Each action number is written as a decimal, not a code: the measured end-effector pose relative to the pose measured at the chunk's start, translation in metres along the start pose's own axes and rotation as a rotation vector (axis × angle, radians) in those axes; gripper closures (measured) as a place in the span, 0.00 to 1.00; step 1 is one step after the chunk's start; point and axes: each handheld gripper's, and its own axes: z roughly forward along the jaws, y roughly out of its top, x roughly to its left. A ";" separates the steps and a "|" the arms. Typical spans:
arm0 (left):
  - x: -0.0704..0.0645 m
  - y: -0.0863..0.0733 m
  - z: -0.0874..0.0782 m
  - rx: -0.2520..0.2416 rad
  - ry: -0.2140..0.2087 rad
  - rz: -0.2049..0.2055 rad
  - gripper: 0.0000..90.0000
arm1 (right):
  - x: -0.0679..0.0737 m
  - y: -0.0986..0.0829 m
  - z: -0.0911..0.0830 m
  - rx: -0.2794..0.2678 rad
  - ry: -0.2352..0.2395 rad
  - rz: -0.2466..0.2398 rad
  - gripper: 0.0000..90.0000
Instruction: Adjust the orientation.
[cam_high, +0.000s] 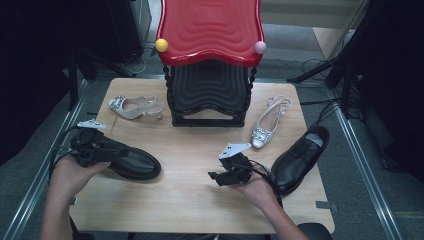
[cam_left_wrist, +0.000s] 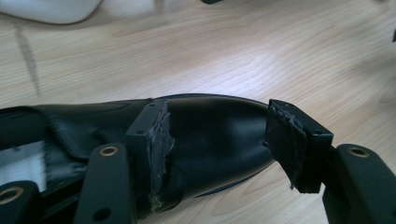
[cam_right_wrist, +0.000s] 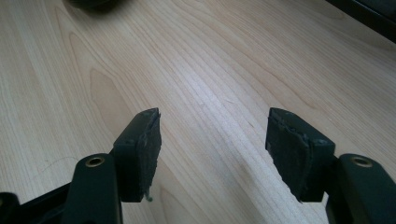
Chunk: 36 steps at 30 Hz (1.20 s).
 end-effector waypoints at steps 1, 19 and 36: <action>0.004 0.000 -0.002 -0.001 0.003 -0.012 0.45 | 0.000 0.000 0.000 0.003 0.002 0.001 0.41; 0.046 -0.004 -0.016 0.054 0.139 -0.116 0.45 | 0.000 -0.005 -0.003 0.022 -0.026 0.012 0.41; 0.051 -0.002 0.017 0.125 -0.011 -0.132 0.62 | 0.002 -0.007 -0.001 0.030 -0.025 0.008 0.41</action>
